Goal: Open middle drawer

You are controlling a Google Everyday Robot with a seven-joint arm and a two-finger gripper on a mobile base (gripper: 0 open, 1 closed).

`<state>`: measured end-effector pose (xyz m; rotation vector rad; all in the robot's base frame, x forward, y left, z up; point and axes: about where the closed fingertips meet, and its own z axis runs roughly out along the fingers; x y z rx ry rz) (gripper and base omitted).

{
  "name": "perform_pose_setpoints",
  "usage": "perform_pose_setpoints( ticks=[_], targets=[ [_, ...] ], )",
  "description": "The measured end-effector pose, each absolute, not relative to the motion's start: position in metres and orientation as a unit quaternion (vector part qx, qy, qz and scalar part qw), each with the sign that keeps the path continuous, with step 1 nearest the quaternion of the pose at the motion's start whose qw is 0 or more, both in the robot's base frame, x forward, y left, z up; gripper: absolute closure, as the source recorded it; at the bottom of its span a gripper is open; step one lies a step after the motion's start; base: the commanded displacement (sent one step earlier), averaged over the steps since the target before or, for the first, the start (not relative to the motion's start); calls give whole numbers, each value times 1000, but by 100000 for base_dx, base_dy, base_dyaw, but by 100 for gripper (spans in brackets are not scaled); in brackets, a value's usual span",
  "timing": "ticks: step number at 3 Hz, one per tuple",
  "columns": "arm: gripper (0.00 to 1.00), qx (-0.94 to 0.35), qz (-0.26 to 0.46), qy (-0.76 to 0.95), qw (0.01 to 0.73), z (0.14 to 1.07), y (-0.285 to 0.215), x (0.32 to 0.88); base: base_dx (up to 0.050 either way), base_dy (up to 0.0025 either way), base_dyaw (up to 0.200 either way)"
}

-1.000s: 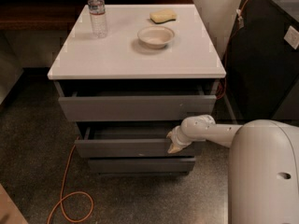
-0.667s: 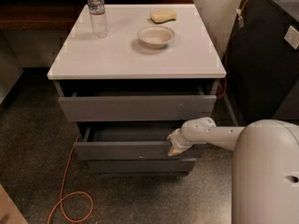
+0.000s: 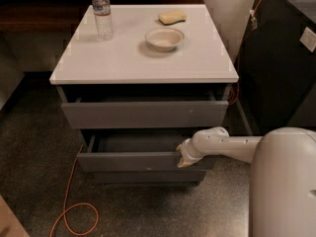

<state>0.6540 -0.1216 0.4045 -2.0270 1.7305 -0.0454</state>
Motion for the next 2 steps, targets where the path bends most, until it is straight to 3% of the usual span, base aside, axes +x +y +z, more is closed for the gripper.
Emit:
perform_pose_setpoints(
  ticks=[2],
  targets=[
    [100,-741,-14,628,237,406,-119,645,0,0,0]
  ],
)
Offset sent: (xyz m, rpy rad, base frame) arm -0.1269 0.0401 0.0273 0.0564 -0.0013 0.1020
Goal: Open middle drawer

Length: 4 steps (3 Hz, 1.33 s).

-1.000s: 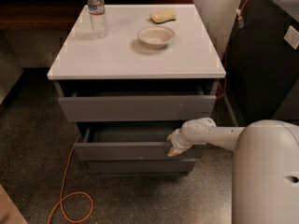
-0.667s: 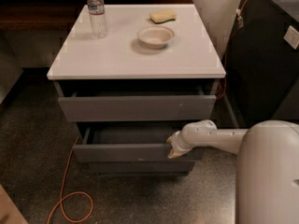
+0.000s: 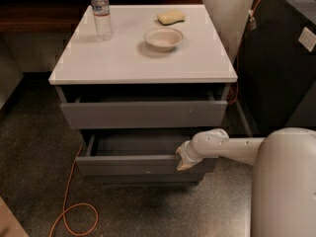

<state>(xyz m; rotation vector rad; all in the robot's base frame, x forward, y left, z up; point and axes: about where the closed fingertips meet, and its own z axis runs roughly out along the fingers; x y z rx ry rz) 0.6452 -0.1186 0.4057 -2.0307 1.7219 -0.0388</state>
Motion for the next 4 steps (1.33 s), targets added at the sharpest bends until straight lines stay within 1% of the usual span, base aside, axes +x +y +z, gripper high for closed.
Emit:
perform_pose_setpoints(
  ticks=[1,3,4],
  targets=[
    [100,-743,-11,625,240,409,-115,633,0,0,0],
    [100,-743,-11,625,240,409,-115,632,0,0,0],
    [84,-743,-11,625,240,409,-116,632,0,0,0]
  ],
)
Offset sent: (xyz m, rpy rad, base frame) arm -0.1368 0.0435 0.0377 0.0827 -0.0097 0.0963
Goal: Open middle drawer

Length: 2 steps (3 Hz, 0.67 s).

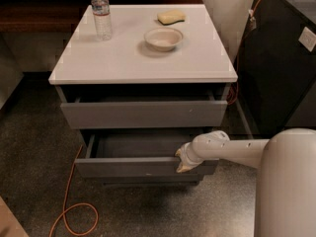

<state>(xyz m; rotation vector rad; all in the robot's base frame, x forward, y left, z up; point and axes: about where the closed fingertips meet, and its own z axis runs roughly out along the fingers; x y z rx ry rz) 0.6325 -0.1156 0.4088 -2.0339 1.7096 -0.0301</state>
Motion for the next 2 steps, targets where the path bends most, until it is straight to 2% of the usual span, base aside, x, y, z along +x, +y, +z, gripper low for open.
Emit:
perform_pose_setpoints(
  ticks=[1,2],
  targets=[
    [61,-743,-11,625,240,409,-116,632,0,0,0],
    [28,-744,-11,623,241,411,-114,630,0,0,0]
  ],
)
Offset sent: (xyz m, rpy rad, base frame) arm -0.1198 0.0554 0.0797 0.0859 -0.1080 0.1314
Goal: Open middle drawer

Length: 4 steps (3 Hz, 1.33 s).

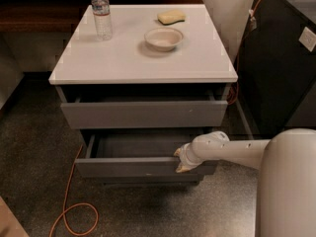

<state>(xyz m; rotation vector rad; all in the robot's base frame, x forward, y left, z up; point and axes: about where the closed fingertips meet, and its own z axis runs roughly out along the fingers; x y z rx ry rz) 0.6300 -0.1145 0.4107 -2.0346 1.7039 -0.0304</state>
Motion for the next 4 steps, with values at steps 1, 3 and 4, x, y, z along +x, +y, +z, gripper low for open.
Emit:
perform_pose_setpoints(
  ticks=[1,3,4],
  targets=[
    [6,-755,-13,601,262,437,-96,597,0,0,0],
    [21,-770,-11,563,300,483,-63,558,0,0,0],
    [45,-763,-4,566,313,490,-62,572,0,0,0]
  ],
)
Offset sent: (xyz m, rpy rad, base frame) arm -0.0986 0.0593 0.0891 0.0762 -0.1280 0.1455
